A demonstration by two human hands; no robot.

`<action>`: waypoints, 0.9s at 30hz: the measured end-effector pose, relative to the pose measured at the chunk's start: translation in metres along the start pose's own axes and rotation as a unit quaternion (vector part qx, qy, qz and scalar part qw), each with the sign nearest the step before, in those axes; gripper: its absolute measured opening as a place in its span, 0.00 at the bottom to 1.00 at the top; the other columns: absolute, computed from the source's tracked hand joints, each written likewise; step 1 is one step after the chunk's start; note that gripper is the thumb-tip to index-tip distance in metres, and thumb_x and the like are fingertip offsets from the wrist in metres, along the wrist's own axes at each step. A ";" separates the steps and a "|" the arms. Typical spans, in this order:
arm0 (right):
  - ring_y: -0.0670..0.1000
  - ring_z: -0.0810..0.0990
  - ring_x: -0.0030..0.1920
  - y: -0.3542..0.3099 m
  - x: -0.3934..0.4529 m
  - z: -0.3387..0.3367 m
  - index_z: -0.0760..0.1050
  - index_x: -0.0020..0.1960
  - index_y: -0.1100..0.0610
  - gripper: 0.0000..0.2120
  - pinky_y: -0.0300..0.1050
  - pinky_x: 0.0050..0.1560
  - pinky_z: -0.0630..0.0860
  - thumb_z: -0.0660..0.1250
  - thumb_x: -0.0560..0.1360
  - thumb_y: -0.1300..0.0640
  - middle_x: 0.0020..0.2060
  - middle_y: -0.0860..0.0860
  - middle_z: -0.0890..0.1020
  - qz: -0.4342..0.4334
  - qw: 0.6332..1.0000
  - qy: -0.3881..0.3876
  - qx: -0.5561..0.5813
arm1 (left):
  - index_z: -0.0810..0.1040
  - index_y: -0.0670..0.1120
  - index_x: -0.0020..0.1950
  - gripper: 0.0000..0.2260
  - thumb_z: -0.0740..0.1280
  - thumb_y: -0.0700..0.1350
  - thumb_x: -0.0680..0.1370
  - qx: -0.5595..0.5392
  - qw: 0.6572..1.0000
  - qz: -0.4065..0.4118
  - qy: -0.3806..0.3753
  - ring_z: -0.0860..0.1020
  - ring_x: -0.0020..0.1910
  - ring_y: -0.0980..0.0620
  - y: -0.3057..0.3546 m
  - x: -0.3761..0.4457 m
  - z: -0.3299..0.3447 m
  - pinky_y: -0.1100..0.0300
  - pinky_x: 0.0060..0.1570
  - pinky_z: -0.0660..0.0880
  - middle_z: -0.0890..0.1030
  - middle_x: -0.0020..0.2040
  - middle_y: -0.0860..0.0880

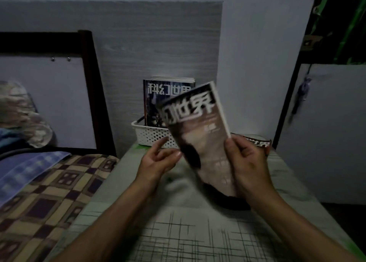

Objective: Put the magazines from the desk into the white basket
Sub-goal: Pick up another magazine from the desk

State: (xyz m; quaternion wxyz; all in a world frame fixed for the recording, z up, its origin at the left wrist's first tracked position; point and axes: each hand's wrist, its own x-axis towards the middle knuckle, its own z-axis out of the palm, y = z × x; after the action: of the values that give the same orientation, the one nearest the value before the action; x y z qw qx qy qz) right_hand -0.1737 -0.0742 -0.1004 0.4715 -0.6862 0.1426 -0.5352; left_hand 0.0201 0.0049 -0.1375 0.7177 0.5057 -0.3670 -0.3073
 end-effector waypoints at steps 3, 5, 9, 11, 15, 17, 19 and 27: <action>0.45 0.81 0.33 -0.013 0.023 0.011 0.77 0.44 0.55 0.10 0.38 0.33 0.78 0.61 0.81 0.56 0.34 0.47 0.83 -0.011 0.995 0.031 0.091 | 0.76 0.50 0.66 0.30 0.76 0.44 0.64 0.032 0.999 0.014 -0.026 0.84 0.46 0.57 0.027 0.007 0.000 0.65 0.41 0.79 0.84 0.52 0.50; 0.46 0.82 0.36 -0.017 0.037 0.015 0.77 0.47 0.53 0.09 0.41 0.34 0.80 0.60 0.82 0.54 0.36 0.48 0.83 -0.035 0.999 0.012 0.037 | 0.74 0.45 0.67 0.25 0.72 0.38 0.70 -0.046 0.999 -0.015 -0.008 0.82 0.32 0.55 0.041 0.014 -0.002 0.67 0.31 0.75 0.85 0.43 0.48; 0.48 0.83 0.45 -0.011 0.053 0.019 0.76 0.54 0.50 0.08 0.55 0.46 0.82 0.58 0.82 0.53 0.45 0.48 0.83 -0.036 0.991 -0.044 -0.121 | 0.77 0.43 0.61 0.15 0.63 0.30 0.77 -0.060 0.995 0.038 0.076 0.83 0.34 0.56 0.056 0.027 -0.019 0.67 0.32 0.78 0.86 0.39 0.51; 0.46 0.83 0.48 -0.006 0.057 0.022 0.73 0.57 0.47 0.07 0.54 0.48 0.82 0.58 0.82 0.54 0.49 0.46 0.83 -0.001 0.989 -0.073 -0.126 | 0.79 0.51 0.59 0.14 0.64 0.35 0.79 -0.001 0.991 0.087 0.097 0.84 0.46 0.56 0.058 0.028 -0.027 0.65 0.41 0.81 0.87 0.47 0.54; 0.42 0.82 0.52 0.014 0.043 0.032 0.70 0.63 0.47 0.11 0.53 0.53 0.82 0.58 0.82 0.57 0.55 0.45 0.82 0.059 0.986 -0.077 -0.137 | 0.80 0.58 0.52 0.13 0.64 0.39 0.80 0.077 0.980 0.135 0.126 0.83 0.45 0.64 0.042 0.027 -0.033 0.70 0.38 0.77 0.85 0.47 0.61; 0.42 0.80 0.56 0.031 0.027 0.036 0.69 0.64 0.41 0.15 0.53 0.57 0.80 0.58 0.82 0.57 0.57 0.41 0.81 0.094 0.983 -0.088 -0.130 | 0.81 0.63 0.49 0.16 0.64 0.41 0.81 0.101 0.978 0.113 0.140 0.82 0.44 0.66 0.024 0.023 -0.039 0.69 0.38 0.77 0.85 0.48 0.63; 0.37 0.78 0.58 0.043 0.011 0.038 0.64 0.58 0.23 0.22 0.43 0.57 0.78 0.59 0.82 0.54 0.55 0.30 0.79 0.114 0.979 -0.115 -0.126 | 0.78 0.73 0.47 0.20 0.61 0.44 0.82 0.127 0.980 0.082 0.133 0.81 0.45 0.69 0.009 0.018 -0.049 0.69 0.39 0.77 0.83 0.47 0.68; 0.44 0.83 0.53 0.047 0.065 0.045 0.75 0.62 0.43 0.16 0.54 0.52 0.82 0.65 0.79 0.59 0.54 0.46 0.84 0.048 0.979 -0.095 -0.172 | 0.79 0.60 0.49 0.12 0.66 0.40 0.80 0.157 0.965 0.132 0.166 0.82 0.36 0.65 0.035 0.069 -0.064 0.72 0.29 0.74 0.82 0.43 0.55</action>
State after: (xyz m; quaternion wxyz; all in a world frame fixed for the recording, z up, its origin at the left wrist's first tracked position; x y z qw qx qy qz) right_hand -0.0950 -0.1220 -0.0980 0.3831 -0.7969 0.2198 -0.4121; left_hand 0.1137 -0.0080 -0.1033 0.7145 0.6031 -0.3495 -0.0601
